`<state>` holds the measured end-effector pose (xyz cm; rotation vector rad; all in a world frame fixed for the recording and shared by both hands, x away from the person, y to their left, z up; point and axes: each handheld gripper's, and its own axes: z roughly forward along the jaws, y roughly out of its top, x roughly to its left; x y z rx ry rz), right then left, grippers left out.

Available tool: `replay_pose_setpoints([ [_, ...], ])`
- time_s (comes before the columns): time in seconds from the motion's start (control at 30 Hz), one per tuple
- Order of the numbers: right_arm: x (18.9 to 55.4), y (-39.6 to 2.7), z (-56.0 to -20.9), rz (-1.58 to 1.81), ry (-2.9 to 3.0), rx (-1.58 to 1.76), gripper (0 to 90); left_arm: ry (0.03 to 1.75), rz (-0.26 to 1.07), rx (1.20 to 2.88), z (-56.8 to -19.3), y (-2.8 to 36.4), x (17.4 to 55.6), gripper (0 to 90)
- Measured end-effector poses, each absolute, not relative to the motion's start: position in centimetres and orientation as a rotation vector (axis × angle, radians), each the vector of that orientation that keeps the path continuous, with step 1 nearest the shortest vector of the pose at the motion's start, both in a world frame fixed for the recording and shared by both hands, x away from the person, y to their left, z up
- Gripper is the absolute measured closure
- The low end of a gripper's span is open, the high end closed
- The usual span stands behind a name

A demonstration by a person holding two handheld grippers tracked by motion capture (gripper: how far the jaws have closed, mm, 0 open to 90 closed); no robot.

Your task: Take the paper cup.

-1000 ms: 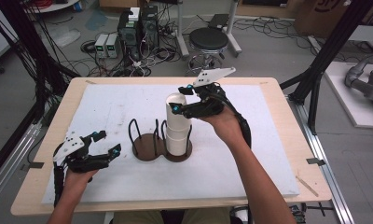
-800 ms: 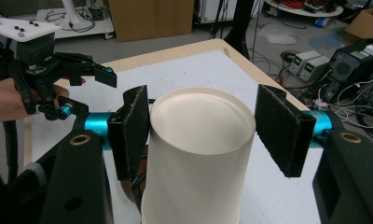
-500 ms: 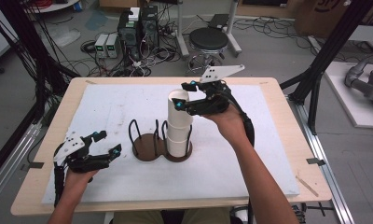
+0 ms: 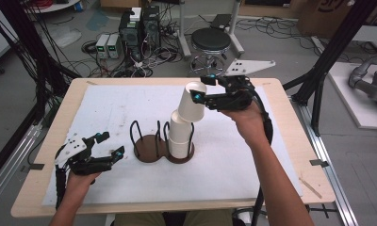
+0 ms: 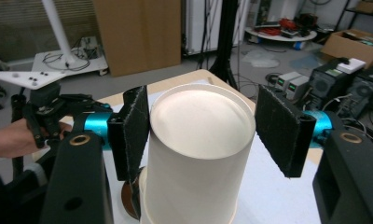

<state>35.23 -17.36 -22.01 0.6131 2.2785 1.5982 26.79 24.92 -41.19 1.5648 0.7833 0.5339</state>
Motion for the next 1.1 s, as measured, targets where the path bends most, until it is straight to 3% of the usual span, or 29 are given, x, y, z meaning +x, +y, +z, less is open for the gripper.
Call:
replay_pose_setpoints([
  [0.5, 33.9, -22.7, -23.6, 1.527, 2.239, 0.720, 37.8, 0.768, 0.536, 1.546, -40.6, 24.2, 25.4, 16.9],
  [1.1, 32.6, -25.3, -27.0, 1.516, 2.260, 0.786, 37.8, 0.660, 0.490, 1.581, -39.5, 21.2, 24.2, 16.8],
])
